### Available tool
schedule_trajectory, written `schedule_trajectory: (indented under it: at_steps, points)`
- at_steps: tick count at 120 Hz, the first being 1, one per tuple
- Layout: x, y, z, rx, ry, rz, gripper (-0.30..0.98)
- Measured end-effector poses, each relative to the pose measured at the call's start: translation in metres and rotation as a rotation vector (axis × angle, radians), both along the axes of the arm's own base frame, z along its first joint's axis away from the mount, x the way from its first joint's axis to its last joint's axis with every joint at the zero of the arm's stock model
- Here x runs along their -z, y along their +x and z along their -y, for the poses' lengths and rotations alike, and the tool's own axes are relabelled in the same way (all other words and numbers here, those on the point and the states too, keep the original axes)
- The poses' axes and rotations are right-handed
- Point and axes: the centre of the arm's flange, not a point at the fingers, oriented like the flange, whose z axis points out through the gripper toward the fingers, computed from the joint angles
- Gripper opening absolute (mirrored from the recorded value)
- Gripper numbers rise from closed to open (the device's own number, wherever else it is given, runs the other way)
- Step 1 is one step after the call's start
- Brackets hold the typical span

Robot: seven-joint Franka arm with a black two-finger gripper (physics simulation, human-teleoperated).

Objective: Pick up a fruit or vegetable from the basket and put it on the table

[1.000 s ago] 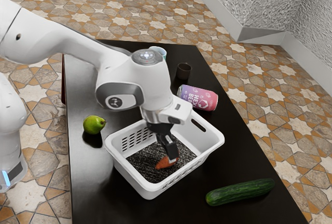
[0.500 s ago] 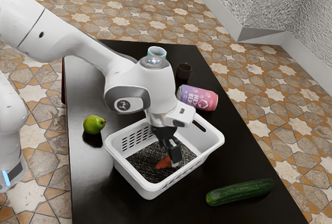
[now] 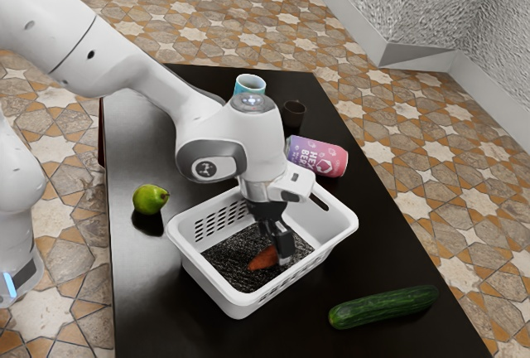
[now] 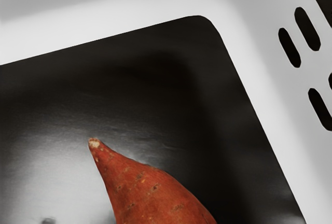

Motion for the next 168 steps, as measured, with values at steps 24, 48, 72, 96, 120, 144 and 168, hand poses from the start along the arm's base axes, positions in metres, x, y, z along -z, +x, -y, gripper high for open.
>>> schedule_trajectory:
  at_steps: [24,48,72,96,120,144,168]
  points:
    - [0.002,0.000,-0.001,0.001,0.005,0.008,0.67]
    - [0.010,-0.001,-0.001,0.006,0.000,0.001,0.66]
    - [0.014,0.002,-0.002,0.011,-0.001,0.002,0.59]
    - [0.013,0.002,-0.003,0.012,0.003,0.010,0.42]
    - [0.013,0.004,-0.006,0.012,0.014,0.014,0.31]
    - [0.013,0.004,-0.006,0.032,0.039,0.017,0.19]
    - [0.008,0.006,-0.006,0.038,0.049,0.020,0.14]
